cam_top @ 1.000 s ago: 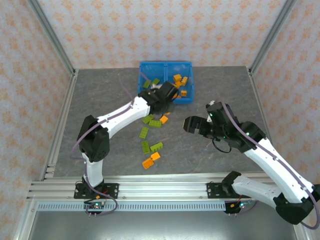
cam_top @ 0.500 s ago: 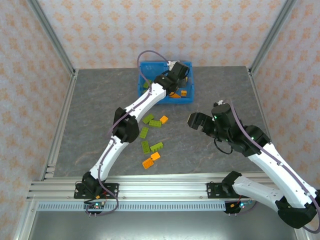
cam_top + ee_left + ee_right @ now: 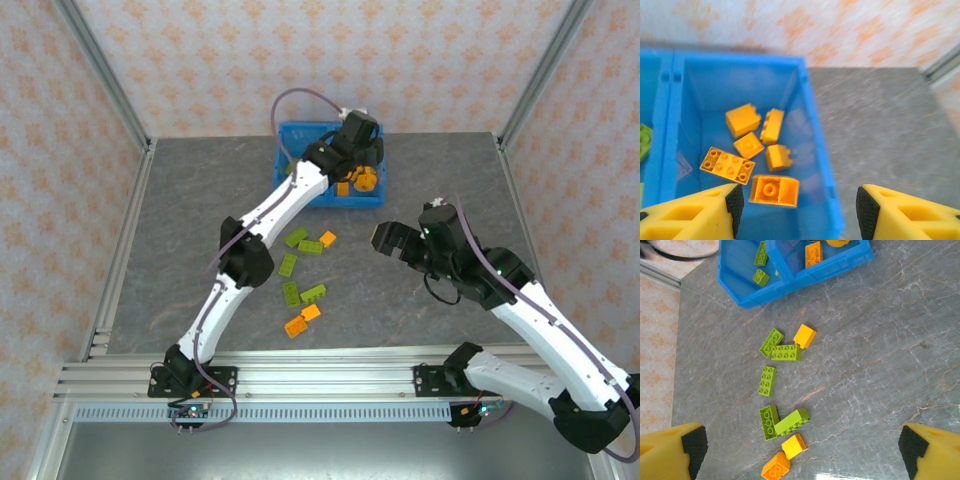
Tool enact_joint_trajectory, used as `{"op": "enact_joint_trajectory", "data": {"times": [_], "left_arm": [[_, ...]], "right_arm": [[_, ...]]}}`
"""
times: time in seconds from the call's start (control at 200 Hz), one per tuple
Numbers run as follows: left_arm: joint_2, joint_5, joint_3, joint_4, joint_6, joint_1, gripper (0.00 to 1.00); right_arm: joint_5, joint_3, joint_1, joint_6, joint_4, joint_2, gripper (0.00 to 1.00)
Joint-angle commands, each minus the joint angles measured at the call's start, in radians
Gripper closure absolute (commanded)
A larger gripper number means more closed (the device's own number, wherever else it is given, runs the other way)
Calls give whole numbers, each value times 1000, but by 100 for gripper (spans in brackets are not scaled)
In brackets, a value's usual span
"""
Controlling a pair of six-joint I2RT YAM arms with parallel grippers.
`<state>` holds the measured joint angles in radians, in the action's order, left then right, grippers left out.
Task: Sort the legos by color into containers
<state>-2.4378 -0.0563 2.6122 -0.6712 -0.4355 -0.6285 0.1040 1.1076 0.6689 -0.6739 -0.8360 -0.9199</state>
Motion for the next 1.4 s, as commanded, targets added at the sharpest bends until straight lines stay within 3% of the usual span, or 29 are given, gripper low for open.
{"op": "enact_joint_trajectory", "data": {"times": [0.0, 0.225, 0.39, 0.561, 0.681, 0.866, 1.216, 1.391], "left_arm": [[275, 24, -75, -38, 85, -19, 36], [900, 182, -806, 178, 404, -28, 31], [1288, 294, -1223, 150, 738, -31, 1], [1581, 378, -1524, 2, 985, -35, 0], [1768, 417, -1705, -25, 1040, -37, 0], [1953, 409, -1864, 33, 987, -36, 0], [1995, 419, -1896, -3, 1049, -36, 0], [1999, 424, -1908, 22, 1046, -35, 0]], "right_arm": [[-25, -3, 3, -15, 20, -14, 1], [-53, 66, 5, -51, -40, -195, 3], [-50, 220, 5, -152, -83, -502, 4], [-4, 401, 9, -165, -80, -806, 6], [8, 508, 11, -183, -72, -974, 7], [6, 631, 15, -216, -86, -1177, 12], [-66, 795, 41, -213, -148, -1382, 30], [-67, 744, 53, -237, -137, -1391, 57]]}}
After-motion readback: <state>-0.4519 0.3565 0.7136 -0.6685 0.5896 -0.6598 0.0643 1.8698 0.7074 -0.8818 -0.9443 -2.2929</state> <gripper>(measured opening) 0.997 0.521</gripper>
